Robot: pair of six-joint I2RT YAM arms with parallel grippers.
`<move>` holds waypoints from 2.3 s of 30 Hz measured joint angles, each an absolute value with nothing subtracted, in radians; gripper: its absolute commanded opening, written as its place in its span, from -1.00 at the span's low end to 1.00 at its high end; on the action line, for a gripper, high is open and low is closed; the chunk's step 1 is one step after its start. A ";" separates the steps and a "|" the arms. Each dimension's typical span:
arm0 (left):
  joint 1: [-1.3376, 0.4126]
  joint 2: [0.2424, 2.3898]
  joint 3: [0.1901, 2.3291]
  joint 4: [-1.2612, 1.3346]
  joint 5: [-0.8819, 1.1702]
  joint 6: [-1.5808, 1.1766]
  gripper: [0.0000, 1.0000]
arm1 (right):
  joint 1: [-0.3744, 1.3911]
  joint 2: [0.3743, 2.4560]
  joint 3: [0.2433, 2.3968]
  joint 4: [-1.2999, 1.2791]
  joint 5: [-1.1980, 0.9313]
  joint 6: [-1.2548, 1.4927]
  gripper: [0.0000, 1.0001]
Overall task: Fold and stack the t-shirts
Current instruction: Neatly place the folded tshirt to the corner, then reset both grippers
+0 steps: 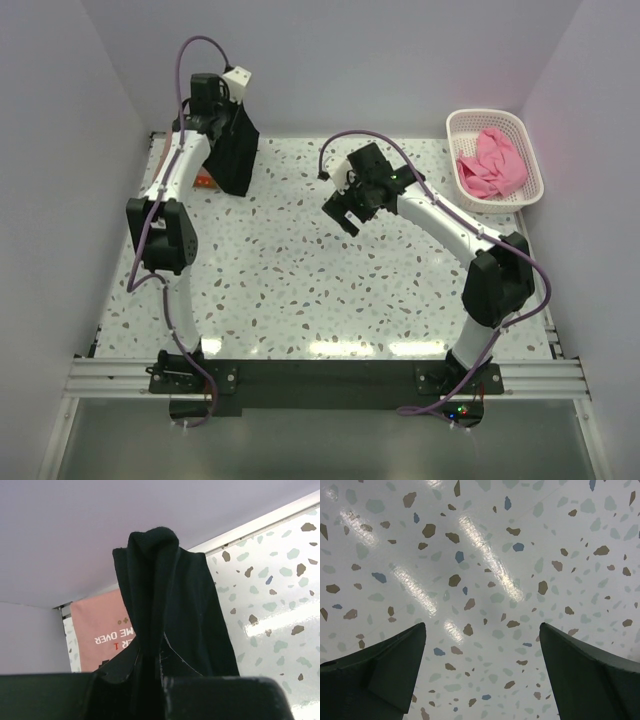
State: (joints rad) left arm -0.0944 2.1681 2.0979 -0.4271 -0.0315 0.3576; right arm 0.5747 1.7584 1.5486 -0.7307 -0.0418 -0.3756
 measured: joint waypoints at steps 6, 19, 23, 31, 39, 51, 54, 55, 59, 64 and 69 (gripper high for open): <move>-0.081 2.146 2.083 -0.411 -0.031 0.360 -1.00 | 0.575 1.758 1.549 -0.733 -0.042 -0.379 0.97; -0.079 2.141 2.083 -0.407 -0.022 0.364 -1.00 | 0.575 1.759 1.549 -0.734 -0.042 -0.383 0.97; -0.077 2.133 2.083 -0.407 -0.020 0.364 -1.00 | 0.575 1.761 1.550 -0.735 -0.042 -0.383 0.97; -0.056 2.122 2.083 -0.405 -0.018 0.384 -1.00 | 0.575 1.771 1.555 -0.738 -0.042 -0.383 0.97; -0.015 2.130 2.083 -0.385 -0.010 0.404 -1.00 | 0.575 1.794 1.568 -0.750 -0.042 -0.384 0.97; 0.088 2.237 2.078 -0.254 0.054 0.488 -0.78 | 0.575 1.829 1.604 -0.767 -0.039 -0.387 0.97; 0.103 2.268 2.061 -0.207 0.047 0.533 -0.43 | 0.575 1.847 1.618 -0.774 -0.038 -0.387 0.97; 0.105 2.278 2.053 -0.184 0.040 0.551 0.02 | 0.575 1.853 1.622 -0.777 -0.038 -0.387 0.97; 0.114 2.331 2.054 -0.068 -0.038 0.601 0.85 | 0.573 1.862 1.635 -0.796 -0.036 -0.387 0.97; 0.158 2.384 2.151 -0.070 -0.054 0.532 1.00 | 0.552 1.862 1.645 -0.801 -0.037 -0.386 0.97; 0.219 2.306 2.161 -0.169 0.054 0.429 1.00 | 0.502 1.862 1.666 -0.803 -0.041 -0.370 0.97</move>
